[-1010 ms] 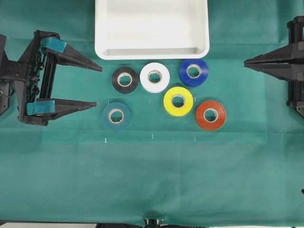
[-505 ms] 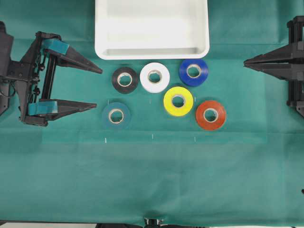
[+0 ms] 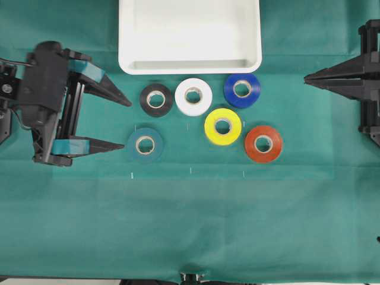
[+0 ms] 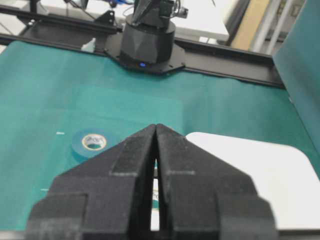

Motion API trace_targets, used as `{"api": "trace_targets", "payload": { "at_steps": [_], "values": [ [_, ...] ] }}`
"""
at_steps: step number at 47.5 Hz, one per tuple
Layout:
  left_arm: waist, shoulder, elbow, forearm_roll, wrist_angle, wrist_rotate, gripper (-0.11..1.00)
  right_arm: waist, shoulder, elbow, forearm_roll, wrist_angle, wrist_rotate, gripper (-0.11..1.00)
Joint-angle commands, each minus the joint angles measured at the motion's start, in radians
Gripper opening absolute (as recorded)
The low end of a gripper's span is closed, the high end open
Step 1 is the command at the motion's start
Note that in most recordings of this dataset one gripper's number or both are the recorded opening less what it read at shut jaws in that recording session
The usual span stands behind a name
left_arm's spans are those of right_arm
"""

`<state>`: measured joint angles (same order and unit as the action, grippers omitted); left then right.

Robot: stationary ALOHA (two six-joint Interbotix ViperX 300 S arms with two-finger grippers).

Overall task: Pick up the tape from a random location and place it into the white case.
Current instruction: 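Move the open left gripper toward the teal tape roll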

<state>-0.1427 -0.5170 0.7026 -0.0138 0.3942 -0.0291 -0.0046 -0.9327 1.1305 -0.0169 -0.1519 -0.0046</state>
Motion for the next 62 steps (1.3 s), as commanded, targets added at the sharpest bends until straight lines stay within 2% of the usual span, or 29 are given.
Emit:
{"api": "trace_targets", "payload": {
  "at_steps": [1,9,17,62],
  "values": [
    [-0.003,0.009,-0.040,-0.002,0.064,0.002,0.97,-0.003,0.006,-0.031,0.003,0.002,0.000,0.00],
    [-0.003,0.038,-0.097,0.000,0.186,0.002,0.97,-0.002,0.006,-0.034,0.003,0.012,0.002,0.00],
    [-0.003,0.063,-0.132,0.003,0.224,0.006,0.97,-0.002,0.006,-0.037,0.003,0.018,0.002,0.00],
    [-0.003,0.084,-0.141,0.003,0.227,0.006,0.97,-0.003,0.008,-0.037,0.003,0.028,0.002,0.00]
  ]
}}
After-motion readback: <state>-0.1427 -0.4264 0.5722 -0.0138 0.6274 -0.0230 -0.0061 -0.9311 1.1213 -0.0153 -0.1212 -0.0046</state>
